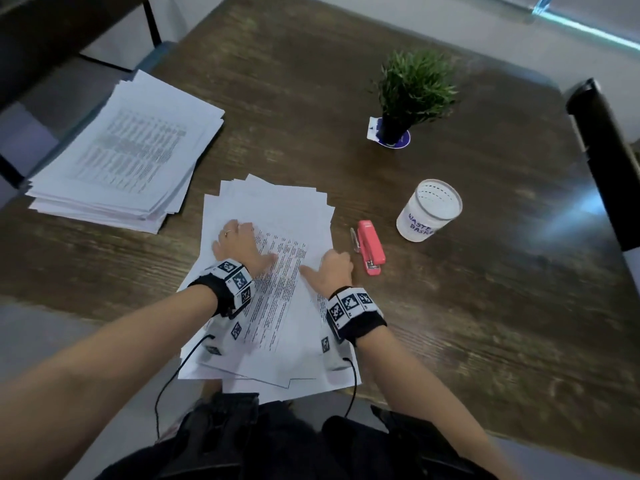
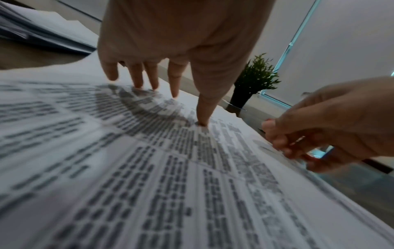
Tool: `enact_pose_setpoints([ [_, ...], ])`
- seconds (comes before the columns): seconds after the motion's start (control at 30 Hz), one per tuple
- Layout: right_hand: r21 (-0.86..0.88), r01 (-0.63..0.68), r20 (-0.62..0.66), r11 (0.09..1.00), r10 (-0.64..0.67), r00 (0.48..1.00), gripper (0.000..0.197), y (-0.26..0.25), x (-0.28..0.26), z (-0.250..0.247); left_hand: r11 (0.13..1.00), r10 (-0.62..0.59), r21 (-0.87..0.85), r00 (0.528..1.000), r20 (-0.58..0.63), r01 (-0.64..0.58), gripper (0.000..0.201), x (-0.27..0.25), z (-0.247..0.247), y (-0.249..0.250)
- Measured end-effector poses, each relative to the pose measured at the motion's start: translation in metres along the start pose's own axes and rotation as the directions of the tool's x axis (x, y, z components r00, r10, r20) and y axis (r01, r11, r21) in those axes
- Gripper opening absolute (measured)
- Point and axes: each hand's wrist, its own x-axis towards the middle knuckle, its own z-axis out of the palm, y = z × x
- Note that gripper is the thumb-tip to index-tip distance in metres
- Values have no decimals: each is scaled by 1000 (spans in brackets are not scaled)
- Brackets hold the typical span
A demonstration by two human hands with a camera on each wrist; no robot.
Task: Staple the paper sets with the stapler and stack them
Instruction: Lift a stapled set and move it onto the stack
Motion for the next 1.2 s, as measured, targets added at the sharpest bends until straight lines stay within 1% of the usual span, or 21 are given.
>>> enact_pose_setpoints([
  [0.07, -20, -31, 31, 999, 31, 999, 74, -12, -4, 5, 994, -108, 17, 994, 17, 108, 109, 1, -2, -11],
  [0.13, -16, -64, 43, 998, 65, 997, 79, -22, -3, 6, 989, -148, 7, 989, -7, 148, 121, 1, -4, -17],
  [0.2, 12, -108, 44, 994, 107, 993, 88, -29, -2, 5, 986, -165, 9, 985, -48, 166, 122, -1, -9, -19],
  [0.27, 102, -141, 35, 985, 138, 990, 92, -29, 0, 5, 982, -188, -7, 981, -54, 188, 120, -1, -13, -18],
  [0.3, 166, -145, 26, 976, 142, 989, 91, -25, 0, 5, 980, -196, -30, 979, -55, 195, 119, -1, -15, -18],
  [0.33, 235, -138, 9, 962, 139, 990, 85, -21, 1, 6, 981, -191, -55, 980, -63, 188, 118, 0, -16, -19],
  [0.37, 294, -121, -16, 948, 131, 991, 76, -17, 1, 7, 983, -173, -70, 981, -84, 167, 115, 1, -16, -19],
  [0.43, 329, -78, -64, 941, 104, 992, 54, -8, 1, 8, 993, -101, -74, 987, -124, 92, 107, -1, -14, -18],
  [0.5, 320, -25, -104, 947, 62, 993, 36, 0, 0, 8, 992, -22, -127, 990, -137, 4, 91, -5, -9, -14],
  [0.57, 365, 5, -134, 931, 48, 990, 25, 5, -3, 3, 975, 6, -218, 991, -133, -36, 75, -11, -5, -10],
  [0.67, 443, 20, -163, 896, 59, 985, 23, 16, -2, -11, 966, -31, -257, 991, -133, -4, 64, -16, 0, -11],
  [0.77, 522, 26, -153, 853, 63, 986, 26, 28, -3, -24, 923, -104, -381, 989, -103, 57, 58, -18, 0, -16],
  [0.83, 633, 46, -154, 773, 68, 986, 31, 35, -7, -30, 882, -123, -467, 988, -92, 66, 55, -18, -3, -19],
  [0.9, 755, 49, -132, 654, 79, 988, 34, 38, -14, -35, 834, -116, -549, 991, -70, 59, 56, -18, -9, -19],
  [0.97, 811, 38, -101, 583, 76, 992, 35, 40, -18, -37, 772, -108, -631, 994, -16, 74, 58, -19, -14, -18],
  [1.03, 821, 29, -95, 570, 87, 992, 30, 45, -16, -36, 750, -96, -656, 995, 12, 80, 53, -20, -18, -16],
  [1.13, 792, 30, -170, 610, 173, 970, 15, 55, -10, -35, 711, -64, -703, 997, -30, 24, 32, -20, -19, -14],
  [1.2, 760, 48, -262, 648, 239, 935, 24, 65, -6, -39, 692, -64, -722, 996, -56, 4, 28, -22, -19, -13],
])
